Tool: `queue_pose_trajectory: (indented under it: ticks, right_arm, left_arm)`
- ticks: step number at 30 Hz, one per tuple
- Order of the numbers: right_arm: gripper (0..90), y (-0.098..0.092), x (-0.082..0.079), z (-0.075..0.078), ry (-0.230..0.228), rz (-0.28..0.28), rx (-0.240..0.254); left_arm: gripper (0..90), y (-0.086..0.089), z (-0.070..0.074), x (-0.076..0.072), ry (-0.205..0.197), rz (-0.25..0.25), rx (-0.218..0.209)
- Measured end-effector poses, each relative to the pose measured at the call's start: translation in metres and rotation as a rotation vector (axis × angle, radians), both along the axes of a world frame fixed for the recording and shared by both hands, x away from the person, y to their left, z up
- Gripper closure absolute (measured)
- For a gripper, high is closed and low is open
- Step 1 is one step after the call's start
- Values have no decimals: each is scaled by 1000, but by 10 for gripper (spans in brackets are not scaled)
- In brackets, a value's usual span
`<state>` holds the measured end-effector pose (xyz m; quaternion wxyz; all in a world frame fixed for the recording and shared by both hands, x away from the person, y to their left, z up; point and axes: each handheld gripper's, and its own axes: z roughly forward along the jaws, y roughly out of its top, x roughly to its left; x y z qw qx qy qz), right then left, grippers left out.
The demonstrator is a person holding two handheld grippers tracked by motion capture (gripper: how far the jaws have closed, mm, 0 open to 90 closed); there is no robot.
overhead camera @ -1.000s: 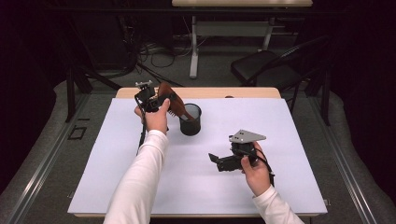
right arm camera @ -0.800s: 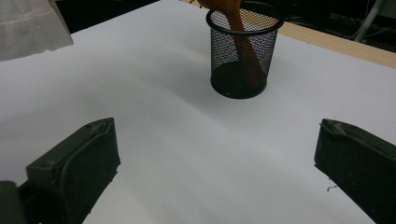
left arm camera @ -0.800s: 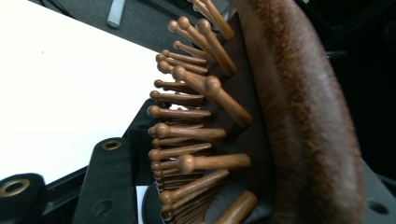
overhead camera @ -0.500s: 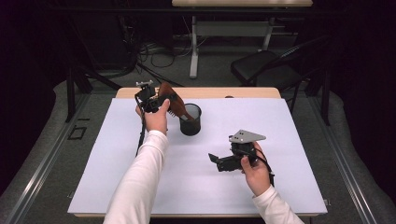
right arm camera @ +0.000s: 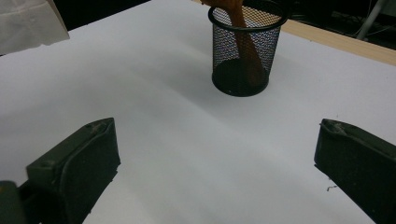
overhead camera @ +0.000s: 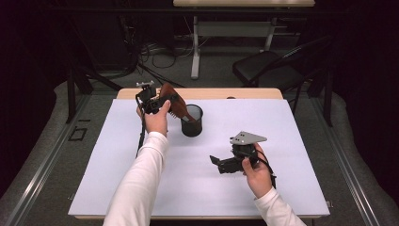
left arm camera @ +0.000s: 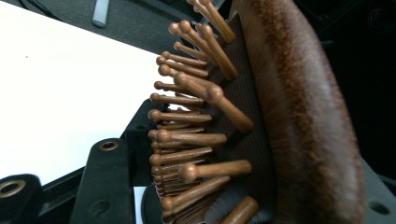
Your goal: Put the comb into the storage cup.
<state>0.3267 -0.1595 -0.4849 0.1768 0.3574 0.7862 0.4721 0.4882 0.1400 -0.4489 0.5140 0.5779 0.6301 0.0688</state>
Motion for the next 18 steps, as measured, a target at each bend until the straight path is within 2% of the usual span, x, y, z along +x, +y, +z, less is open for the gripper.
queue_pose_trajectory:
  ticks: [6, 8, 10, 11, 12, 18]
  right_arm:
    - [0, 0, 0, 0, 1, 2, 0]
    - [0, 0, 0, 0, 1, 3, 0]
    - [0, 0, 0, 0, 2, 5, -1]
    - [0, 0, 0, 0, 2, 5, -1]
    - [0, 0, 0, -1, 1, 5, 0]
    - [0, 1, 0, -1, 4, 5, 0]
  left_arm:
    - [455, 2, -2, 0, -6, 2, 1]
    - [455, 5, -4, 0, 6, 13, -2]
    - [455, 10, -7, 0, 20, 22, -24]
    - [453, 11, -9, 0, 24, 29, -49]
    - [452, 13, -10, 0, 22, 25, -53]
    - [452, 12, -10, 0, 13, 20, -47]
